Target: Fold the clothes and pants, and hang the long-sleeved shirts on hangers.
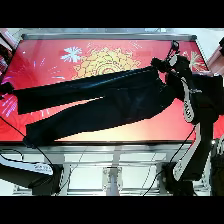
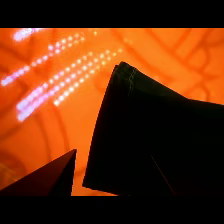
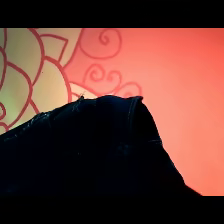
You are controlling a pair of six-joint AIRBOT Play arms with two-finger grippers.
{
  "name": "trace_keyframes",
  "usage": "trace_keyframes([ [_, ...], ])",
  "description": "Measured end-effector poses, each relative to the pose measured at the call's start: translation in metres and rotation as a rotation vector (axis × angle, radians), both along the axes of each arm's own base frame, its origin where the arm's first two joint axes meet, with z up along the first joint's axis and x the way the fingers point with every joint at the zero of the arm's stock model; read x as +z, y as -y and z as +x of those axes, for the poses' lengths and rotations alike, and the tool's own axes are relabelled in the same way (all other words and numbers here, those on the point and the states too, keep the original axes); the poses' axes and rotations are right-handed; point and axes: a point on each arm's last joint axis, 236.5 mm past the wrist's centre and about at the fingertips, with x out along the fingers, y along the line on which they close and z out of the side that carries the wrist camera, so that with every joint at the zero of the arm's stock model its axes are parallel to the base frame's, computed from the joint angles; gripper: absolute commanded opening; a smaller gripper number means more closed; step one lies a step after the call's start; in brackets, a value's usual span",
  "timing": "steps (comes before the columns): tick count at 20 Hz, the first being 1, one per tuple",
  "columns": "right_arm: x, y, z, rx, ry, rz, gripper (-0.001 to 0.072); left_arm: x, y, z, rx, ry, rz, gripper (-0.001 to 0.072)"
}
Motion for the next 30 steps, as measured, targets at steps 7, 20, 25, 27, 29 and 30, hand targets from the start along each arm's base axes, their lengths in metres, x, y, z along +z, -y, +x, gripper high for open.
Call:
trace_keyframes([
  [7, 0.084, 0.041, -0.051, 0.100, -0.049, -0.127, 0.0406, 0.102, -0.006, -0.046, -0.067, 0.057, 0.145, 0.0496],
  [20, 0.049, -0.005, -0.188, 0.413, -0.454, -0.176, 0.0393, -0.029, 0.102, -0.211, -0.011, -0.150, -0.219, 0.0490],
  [25, 0.046, -0.008, -0.204, 0.444, -0.485, -0.195, 0.0173, -0.056, 0.109, -0.204, -0.055, -0.118, -0.238, 0.0482],
  [27, 0.052, -0.008, -0.210, 0.445, -0.465, -0.208, 0.0096, -0.064, 0.109, -0.195, -0.065, -0.096, -0.248, 0.0475],
  [29, 0.061, -0.005, -0.218, 0.439, -0.431, -0.231, 0.0096, -0.073, 0.103, -0.187, -0.064, -0.078, -0.242, 0.0475],
  [30, 0.066, -0.004, -0.222, 0.436, -0.414, -0.241, 0.0096, -0.076, 0.100, -0.183, -0.063, -0.069, -0.235, 0.0475],
])
